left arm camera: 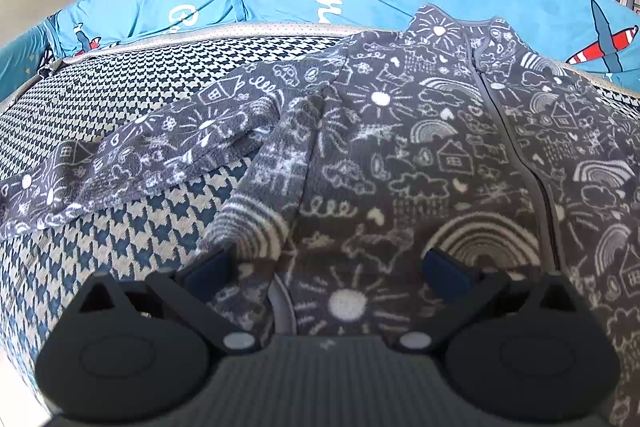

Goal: Fold clothes
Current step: 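Grasp the grey sleeve cuff with the right gripper, then lift the held sleeve cuff and carry it across the fleece body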

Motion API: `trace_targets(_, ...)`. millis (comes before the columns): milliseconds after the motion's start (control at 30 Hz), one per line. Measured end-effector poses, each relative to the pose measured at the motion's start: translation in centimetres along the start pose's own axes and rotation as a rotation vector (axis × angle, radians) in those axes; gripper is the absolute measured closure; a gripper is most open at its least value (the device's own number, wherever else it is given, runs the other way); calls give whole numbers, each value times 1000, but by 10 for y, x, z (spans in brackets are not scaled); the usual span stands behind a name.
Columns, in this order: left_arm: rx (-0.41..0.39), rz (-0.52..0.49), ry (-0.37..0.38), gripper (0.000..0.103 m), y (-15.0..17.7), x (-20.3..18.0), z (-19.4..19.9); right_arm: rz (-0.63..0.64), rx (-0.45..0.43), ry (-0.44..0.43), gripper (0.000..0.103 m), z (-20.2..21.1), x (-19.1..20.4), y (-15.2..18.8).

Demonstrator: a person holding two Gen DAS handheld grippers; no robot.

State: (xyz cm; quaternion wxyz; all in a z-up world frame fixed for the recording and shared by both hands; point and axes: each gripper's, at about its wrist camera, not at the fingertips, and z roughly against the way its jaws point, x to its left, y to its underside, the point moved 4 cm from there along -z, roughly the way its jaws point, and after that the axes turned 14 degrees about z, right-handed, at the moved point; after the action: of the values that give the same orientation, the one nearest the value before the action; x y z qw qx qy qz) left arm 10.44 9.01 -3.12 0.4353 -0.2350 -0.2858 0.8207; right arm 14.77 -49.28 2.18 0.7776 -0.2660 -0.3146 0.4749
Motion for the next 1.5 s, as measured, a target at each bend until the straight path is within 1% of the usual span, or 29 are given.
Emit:
trace_targets(100,22,7,11,0,-4,1,2,8,-38,-20,89,6,5,-4)
trace_targets(167,40,34,42,0,-8,3,6,8,-62,-38,90,10,8,-7)
trace_targets(300,51,108,130,0,-16,8,17,-25,-133,-131,90,23,13,-15)
trace_targets(367,43,126,150,0,-18,9,20,-27,-181,-183,90,31,16,-20)
trace_targets(400,46,131,153,0,-18,8,20,-6,-194,-183,90,32,19,-22)
trace_targets(467,62,138,150,0,-16,6,17,30,-172,-137,90,28,21,-20)
trace_targets(567,68,133,142,0,-13,3,16,6,-88,-100,90,15,16,-13)
trace_targets(800,66,109,146,0,-10,-2,16,-122,6,-96,86,-2,-6,-1)
trace_targets(933,65,102,144,0,-9,-4,15,-129,52,-89,80,-9,-5,4)
trace_targets(1167,61,79,145,0,-7,-5,16,-99,28,-71,79,-10,2,5)
trace_targets(1200,62,78,148,0,-7,-6,16,-96,22,-71,80,-10,3,4)
trace_targets(1233,64,79,152,0,-7,-6,16,-93,16,-72,83,-9,5,3)
trace_targets(1300,69,81,161,0,-7,-6,17,-89,-5,-89,86,-5,11,1)
trace_targets(1367,76,81,168,0,-8,-6,18,-84,-27,-112,87,-2,20,-1)
trace_targets(1500,84,79,181,0,-8,-7,19,-83,-81,-194,88,6,45,-8)
